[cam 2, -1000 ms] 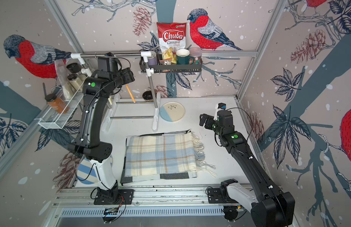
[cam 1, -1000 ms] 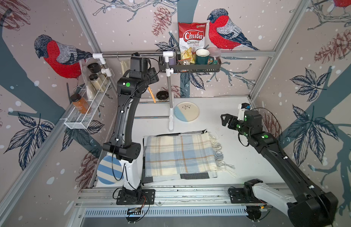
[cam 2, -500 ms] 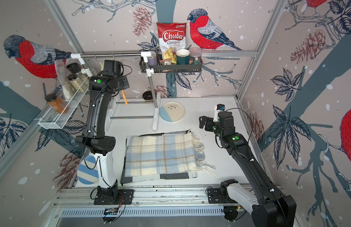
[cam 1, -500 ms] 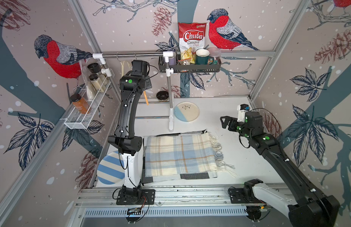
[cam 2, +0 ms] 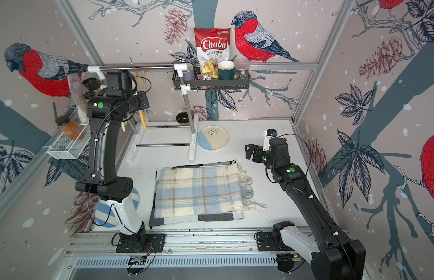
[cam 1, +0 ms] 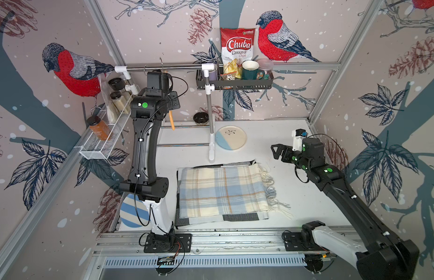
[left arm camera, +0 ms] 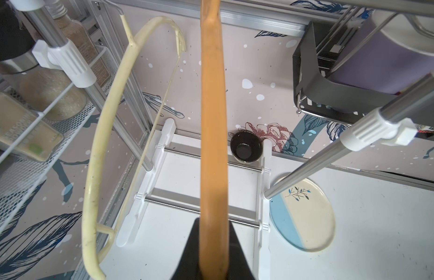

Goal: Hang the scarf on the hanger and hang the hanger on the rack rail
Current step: Pick up the hanger from the clothesline.

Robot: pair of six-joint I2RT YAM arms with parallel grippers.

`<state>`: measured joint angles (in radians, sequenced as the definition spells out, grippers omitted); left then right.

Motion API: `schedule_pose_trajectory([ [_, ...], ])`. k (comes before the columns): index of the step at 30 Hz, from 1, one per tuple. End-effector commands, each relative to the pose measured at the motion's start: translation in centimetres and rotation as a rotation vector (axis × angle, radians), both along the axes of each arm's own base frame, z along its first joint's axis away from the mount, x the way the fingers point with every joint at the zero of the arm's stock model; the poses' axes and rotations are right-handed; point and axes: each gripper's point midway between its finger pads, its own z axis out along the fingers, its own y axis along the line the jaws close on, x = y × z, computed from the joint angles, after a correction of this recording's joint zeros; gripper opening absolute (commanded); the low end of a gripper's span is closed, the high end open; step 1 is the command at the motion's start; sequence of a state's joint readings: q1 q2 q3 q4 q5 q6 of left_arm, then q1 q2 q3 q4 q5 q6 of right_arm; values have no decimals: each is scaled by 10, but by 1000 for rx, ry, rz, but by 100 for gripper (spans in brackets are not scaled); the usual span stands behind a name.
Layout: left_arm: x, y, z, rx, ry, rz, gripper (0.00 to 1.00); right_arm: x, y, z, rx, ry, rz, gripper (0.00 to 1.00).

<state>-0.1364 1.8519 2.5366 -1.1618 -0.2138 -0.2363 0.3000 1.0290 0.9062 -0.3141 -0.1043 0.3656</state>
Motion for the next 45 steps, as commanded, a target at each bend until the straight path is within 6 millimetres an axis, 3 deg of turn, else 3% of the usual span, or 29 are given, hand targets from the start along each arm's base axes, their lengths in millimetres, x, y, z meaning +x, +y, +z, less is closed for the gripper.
schedule_pose_trajectory([
  [1,-8,-13,20,-45,-99,-75,0,0,3,3,18,-13,9,100],
  [6,-74,-35,5,-88,-183,-211,0,-5,6,14,47,-18,24,100],
  [11,-143,-62,-75,-124,-145,-329,0,-14,30,42,126,-26,105,100],
  [12,-152,-66,-87,-143,-145,-340,0,-17,40,48,144,-26,138,100],
  [13,-158,-71,-116,-154,-111,-350,0,-21,51,54,164,-25,169,98],
  [17,-175,-90,-190,-106,-90,-344,0,-43,107,84,251,-7,304,92],
  [21,-182,-116,-224,5,-119,-340,0,-66,168,110,288,34,401,93],
  [24,-185,-132,-240,62,-116,-362,0,-69,211,105,260,121,450,85],
  [30,-192,-140,-257,71,-117,-387,0,-51,256,61,226,335,427,81],
  [34,-197,-140,-268,134,-101,-398,0,-51,286,52,220,378,484,80],
  [41,-202,-145,-284,154,-65,-438,0,-40,287,38,182,420,472,78],
  [45,-203,-144,-286,162,-62,-439,0,-33,285,19,168,471,451,68],
])
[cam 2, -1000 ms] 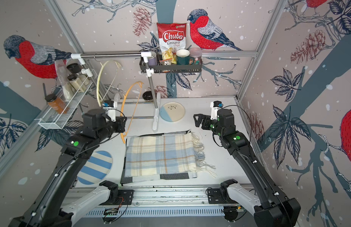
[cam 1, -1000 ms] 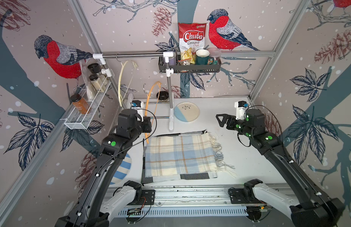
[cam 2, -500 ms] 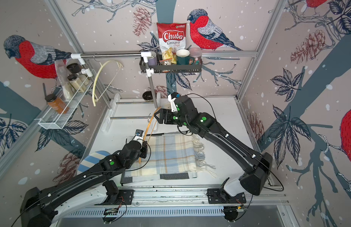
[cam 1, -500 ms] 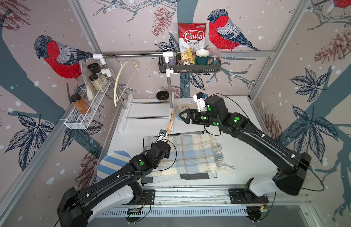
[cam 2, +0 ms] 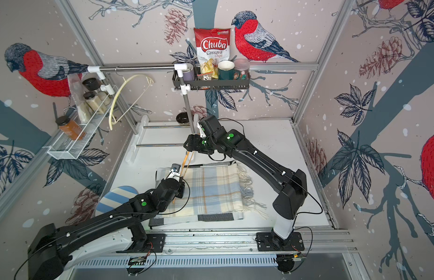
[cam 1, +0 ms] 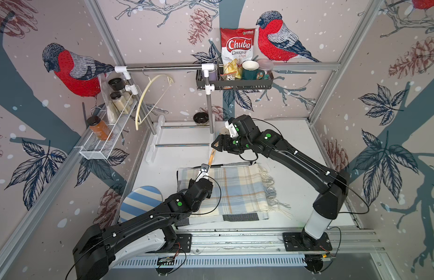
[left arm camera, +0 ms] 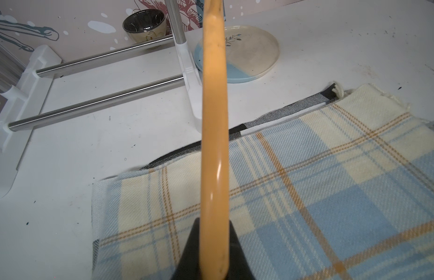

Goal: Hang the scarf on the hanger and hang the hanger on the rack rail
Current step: Pick up the hanger from the clothesline, then hang the scarf on the hanger.

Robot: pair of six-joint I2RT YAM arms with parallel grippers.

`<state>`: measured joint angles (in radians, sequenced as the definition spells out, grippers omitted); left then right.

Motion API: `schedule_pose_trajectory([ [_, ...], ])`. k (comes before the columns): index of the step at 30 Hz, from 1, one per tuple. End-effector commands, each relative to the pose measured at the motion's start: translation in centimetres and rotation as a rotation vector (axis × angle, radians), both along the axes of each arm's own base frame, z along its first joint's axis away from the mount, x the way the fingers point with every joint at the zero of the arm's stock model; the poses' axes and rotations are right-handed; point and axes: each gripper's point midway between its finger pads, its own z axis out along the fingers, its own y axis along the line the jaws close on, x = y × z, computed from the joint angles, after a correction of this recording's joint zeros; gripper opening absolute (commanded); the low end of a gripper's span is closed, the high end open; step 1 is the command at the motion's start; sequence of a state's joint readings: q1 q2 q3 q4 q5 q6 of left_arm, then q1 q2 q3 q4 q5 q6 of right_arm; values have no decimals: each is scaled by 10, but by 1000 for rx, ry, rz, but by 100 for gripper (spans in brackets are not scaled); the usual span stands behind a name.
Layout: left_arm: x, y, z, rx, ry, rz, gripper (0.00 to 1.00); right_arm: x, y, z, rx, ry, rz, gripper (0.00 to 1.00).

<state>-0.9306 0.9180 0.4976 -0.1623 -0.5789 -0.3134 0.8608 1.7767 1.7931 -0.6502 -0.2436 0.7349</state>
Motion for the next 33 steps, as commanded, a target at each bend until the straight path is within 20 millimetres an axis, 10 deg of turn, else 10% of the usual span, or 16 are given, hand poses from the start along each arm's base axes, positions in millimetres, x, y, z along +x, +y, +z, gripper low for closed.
schedule_pose_trajectory([
  [1,5,-2,9,-17,-45,8,0,1,-1,-16,-17,51,2,63],
  [12,4,-7,1,1,-24,-12,0,3,13,-35,15,135,41,0],
  [15,3,-10,2,-14,-12,-25,44,-1,15,-36,96,173,52,0],
  [17,2,-15,3,-27,5,-39,94,5,3,-38,116,196,30,0],
  [25,5,18,35,-141,152,154,97,-5,-65,-64,179,257,2,0],
  [33,3,98,-15,-173,313,552,93,-52,-84,-95,182,331,142,0],
])
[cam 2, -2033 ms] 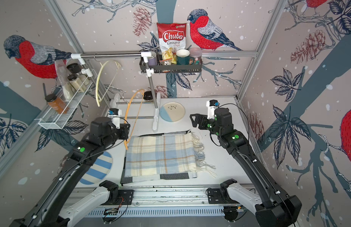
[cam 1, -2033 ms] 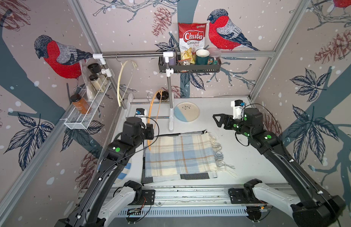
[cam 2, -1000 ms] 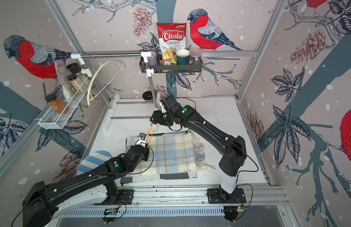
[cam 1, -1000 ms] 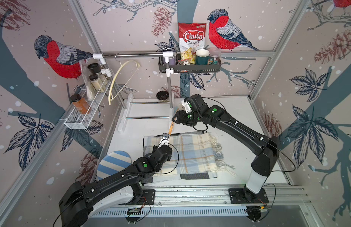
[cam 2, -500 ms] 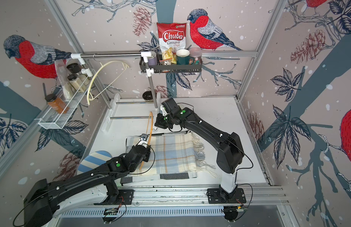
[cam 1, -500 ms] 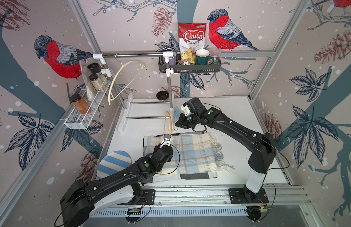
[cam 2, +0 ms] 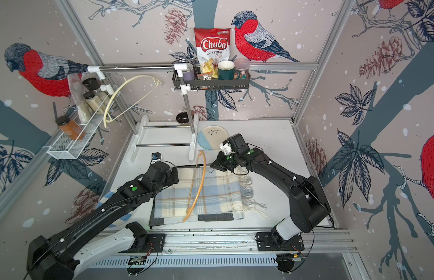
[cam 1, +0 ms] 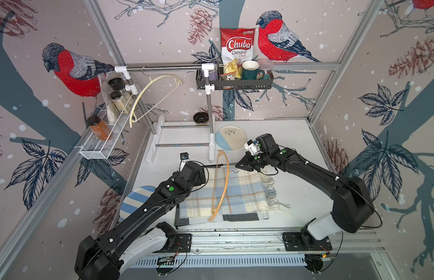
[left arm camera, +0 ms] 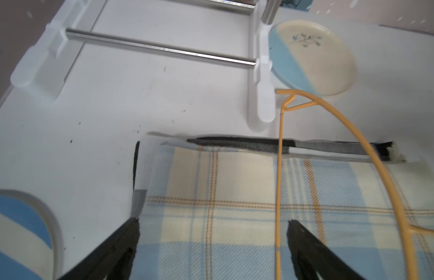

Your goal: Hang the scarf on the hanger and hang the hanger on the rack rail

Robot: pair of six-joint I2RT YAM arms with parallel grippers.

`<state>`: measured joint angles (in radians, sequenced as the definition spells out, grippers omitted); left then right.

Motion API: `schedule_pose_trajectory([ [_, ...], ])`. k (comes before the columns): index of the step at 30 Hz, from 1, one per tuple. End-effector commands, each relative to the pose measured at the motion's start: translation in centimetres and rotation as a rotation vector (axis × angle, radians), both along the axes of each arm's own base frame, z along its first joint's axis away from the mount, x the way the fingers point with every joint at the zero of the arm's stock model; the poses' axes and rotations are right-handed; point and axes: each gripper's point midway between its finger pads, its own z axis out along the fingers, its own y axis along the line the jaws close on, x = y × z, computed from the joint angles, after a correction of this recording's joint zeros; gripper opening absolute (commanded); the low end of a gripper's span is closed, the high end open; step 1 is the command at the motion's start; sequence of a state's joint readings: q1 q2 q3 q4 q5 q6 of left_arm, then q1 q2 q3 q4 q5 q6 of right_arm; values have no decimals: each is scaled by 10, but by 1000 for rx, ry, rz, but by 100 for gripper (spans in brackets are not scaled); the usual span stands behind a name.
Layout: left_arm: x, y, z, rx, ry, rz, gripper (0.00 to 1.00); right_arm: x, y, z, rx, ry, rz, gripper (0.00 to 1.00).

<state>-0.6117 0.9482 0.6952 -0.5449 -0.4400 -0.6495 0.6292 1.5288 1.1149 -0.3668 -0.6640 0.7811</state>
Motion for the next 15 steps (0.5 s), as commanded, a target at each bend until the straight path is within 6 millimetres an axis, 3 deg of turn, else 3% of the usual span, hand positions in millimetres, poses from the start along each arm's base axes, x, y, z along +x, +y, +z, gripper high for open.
schedule_pose_trajectory([
  [1,-15,28,-27,19,96,145,93,-16,3,5,67,-6,99,0],
  [6,-18,46,-68,3,204,233,91,-19,-1,-7,80,25,105,0],
  [15,-19,43,-109,45,338,233,78,-16,-16,-23,54,49,73,0],
])
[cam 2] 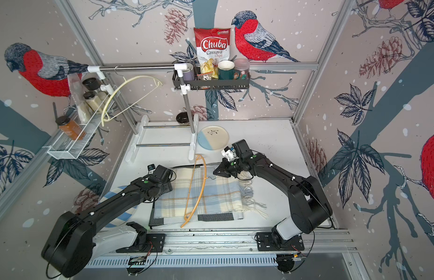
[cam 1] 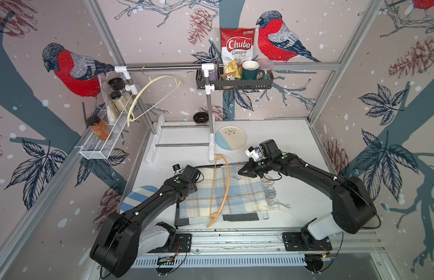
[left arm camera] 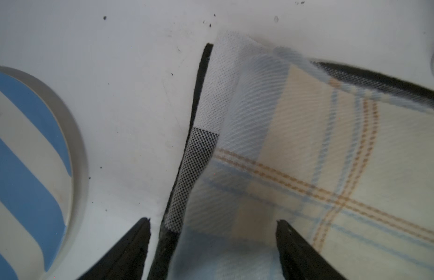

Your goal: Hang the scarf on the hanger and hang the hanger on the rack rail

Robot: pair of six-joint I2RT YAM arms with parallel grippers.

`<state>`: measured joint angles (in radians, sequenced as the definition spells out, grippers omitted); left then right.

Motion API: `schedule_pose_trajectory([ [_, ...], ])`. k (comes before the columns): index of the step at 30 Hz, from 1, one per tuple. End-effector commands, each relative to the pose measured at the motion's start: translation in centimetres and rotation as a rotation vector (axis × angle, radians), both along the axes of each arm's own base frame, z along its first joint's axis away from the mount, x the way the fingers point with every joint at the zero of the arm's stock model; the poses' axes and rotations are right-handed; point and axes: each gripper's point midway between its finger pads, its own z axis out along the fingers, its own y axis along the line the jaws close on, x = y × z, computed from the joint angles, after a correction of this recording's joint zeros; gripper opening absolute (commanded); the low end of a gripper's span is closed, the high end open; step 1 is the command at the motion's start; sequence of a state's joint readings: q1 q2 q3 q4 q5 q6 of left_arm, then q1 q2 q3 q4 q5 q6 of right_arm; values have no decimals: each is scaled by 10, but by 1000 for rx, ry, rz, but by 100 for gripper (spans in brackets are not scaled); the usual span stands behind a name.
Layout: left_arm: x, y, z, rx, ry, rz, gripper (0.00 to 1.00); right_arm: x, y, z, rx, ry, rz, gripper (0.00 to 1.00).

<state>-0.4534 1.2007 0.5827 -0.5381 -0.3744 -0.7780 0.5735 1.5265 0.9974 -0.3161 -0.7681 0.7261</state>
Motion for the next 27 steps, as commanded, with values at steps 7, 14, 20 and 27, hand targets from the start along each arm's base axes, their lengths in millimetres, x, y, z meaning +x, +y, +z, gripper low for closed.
schedule_pose_trajectory([
  [7,12,-8,-1,-14,2,-34,26,-6,-5,1,4,-4,34,0],
  [14,40,-71,46,-283,-171,-289,0,-5,-15,-2,-22,-4,20,0],
  [20,32,-192,111,-717,-320,-680,0,-9,-31,-14,-97,2,11,0],
  [27,21,-282,49,-838,-163,-775,0,-14,-40,-19,-116,19,-16,0],
])
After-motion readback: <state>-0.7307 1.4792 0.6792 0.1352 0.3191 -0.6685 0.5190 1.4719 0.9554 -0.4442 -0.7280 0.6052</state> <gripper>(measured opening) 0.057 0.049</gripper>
